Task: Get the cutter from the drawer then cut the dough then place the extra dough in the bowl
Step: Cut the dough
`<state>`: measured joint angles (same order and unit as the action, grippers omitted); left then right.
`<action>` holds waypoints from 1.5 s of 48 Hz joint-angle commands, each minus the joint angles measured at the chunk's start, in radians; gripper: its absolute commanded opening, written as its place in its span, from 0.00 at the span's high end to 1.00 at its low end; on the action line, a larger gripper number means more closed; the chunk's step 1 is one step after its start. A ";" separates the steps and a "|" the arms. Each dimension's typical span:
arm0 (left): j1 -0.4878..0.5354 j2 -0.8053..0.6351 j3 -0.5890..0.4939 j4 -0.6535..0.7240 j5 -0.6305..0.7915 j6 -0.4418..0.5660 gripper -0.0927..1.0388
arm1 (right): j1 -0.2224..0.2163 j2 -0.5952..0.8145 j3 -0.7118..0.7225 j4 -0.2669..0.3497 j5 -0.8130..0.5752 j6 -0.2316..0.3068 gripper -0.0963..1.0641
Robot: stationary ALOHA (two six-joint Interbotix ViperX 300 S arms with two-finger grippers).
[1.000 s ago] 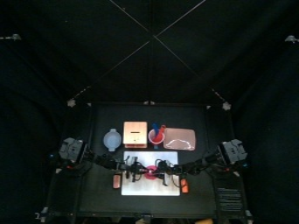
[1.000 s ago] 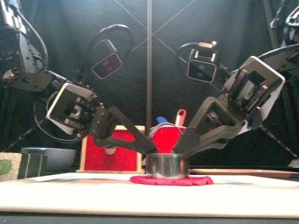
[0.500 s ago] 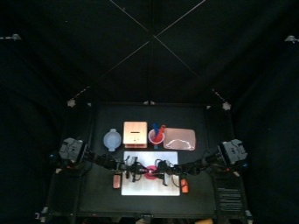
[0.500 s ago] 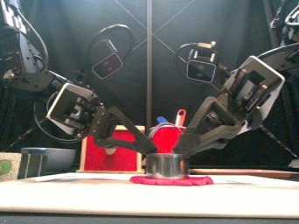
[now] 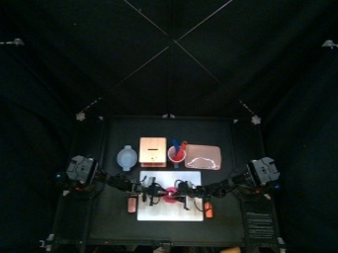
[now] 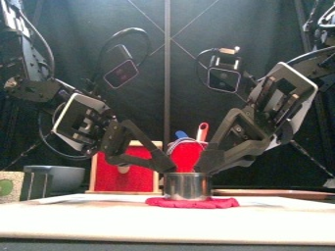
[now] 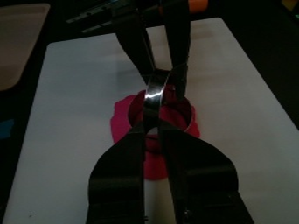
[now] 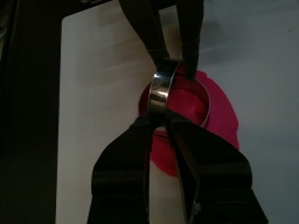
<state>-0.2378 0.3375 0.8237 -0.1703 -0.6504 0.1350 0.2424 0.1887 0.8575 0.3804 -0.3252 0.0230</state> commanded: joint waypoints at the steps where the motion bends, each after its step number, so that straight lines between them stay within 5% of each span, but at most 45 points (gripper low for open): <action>1: -0.035 0.011 0.005 0.005 0.046 0.005 0.49 | 0.000 0.049 0.012 0.012 0.054 0.018 0.48; 36: -0.035 -0.063 0.000 0.008 0.041 0.017 0.42 | -0.005 -0.032 -0.025 0.011 0.069 0.017 0.45; 72: -0.020 -0.124 -0.003 0.008 0.046 0.018 0.22 | -0.025 -0.077 -0.061 0.005 0.077 0.012 0.17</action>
<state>-0.2546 0.2424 0.8283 -0.1657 -0.5998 0.1503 0.2270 0.1519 0.8023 0.3835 -0.2562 0.0368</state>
